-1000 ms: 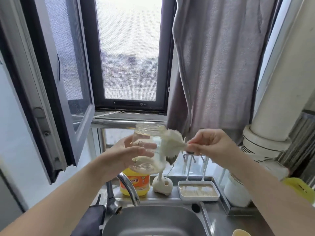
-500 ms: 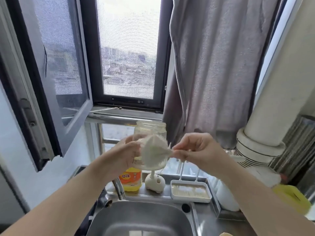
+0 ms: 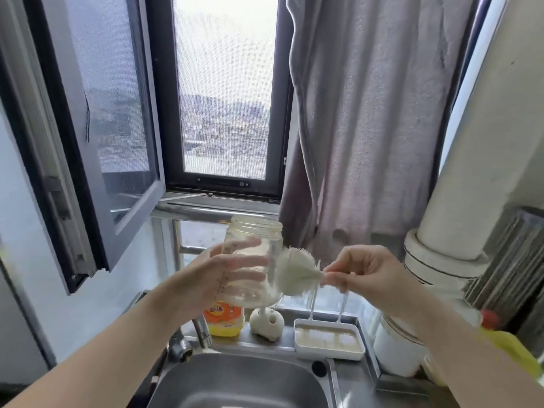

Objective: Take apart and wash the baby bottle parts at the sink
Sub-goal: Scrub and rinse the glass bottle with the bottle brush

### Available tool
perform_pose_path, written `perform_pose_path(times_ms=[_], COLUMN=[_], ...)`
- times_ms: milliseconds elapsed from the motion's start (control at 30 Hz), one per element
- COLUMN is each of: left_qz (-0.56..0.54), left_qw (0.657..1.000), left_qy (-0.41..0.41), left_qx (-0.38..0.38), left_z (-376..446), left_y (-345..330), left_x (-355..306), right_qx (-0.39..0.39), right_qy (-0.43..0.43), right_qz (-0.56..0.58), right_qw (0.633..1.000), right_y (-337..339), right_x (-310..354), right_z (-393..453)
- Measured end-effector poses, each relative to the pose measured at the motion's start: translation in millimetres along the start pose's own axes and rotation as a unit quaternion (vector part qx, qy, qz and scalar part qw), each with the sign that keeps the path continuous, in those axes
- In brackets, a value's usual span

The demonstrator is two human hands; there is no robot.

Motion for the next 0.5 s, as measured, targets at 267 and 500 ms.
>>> perform_pose_path(times_ms=[267, 500], left_qz=[-0.051, -0.042], left_qw=[0.999, 0.999], left_qy=[0.005, 0.016], left_qx=[-0.005, 0.004], left_z=[-2, -5], left_y=[8, 19], left_x=[-7, -1], right_qx=[0.009, -0.028], right_qy=[0.009, 0.007], right_qz=[0.021, 0.037], right_qw=[1.0, 0.999], right_y=[-30, -29], right_x=[8, 4], right_z=[7, 9])
Point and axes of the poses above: each hand's wrist, its own z-axis towards the middle knuckle, its own y-axis out of the back of the hand, x = y × z, the point moved 6 cm from there along z, towards the middle knuckle, and after that the axes turned 3 degrees about y, right-handed, at the moved point
